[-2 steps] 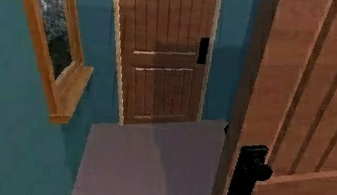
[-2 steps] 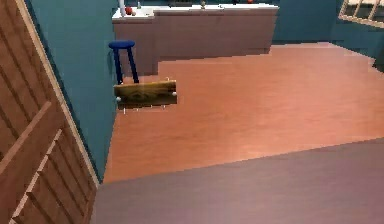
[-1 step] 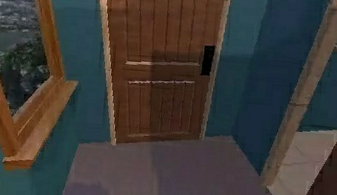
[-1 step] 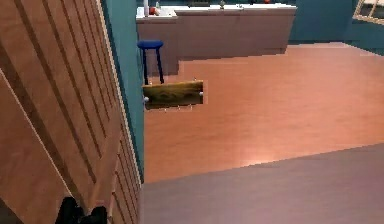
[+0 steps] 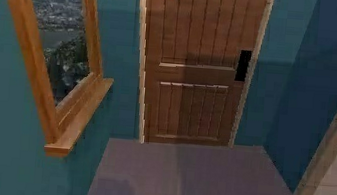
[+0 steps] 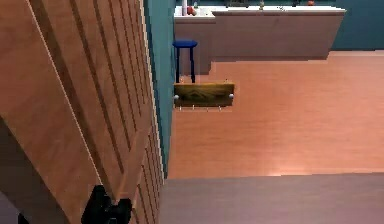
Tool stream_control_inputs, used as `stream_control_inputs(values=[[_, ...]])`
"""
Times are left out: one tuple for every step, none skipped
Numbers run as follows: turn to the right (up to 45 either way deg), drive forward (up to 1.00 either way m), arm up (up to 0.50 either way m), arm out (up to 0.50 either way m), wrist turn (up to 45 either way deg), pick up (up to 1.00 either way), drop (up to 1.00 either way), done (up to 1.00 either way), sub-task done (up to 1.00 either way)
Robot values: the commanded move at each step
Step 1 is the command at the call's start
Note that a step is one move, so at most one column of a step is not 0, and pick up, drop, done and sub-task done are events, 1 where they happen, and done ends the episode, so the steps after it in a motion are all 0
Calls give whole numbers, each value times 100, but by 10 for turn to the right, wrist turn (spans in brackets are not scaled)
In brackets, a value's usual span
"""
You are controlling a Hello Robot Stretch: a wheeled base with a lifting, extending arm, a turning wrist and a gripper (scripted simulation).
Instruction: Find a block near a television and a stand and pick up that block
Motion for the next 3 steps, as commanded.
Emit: stream_control_inputs(values=[[0,30,0,0,0,0,0,0,0],[360,0,0,0,0,0,0,0,0],[0,30,0,0,0,0,0,0,0]])
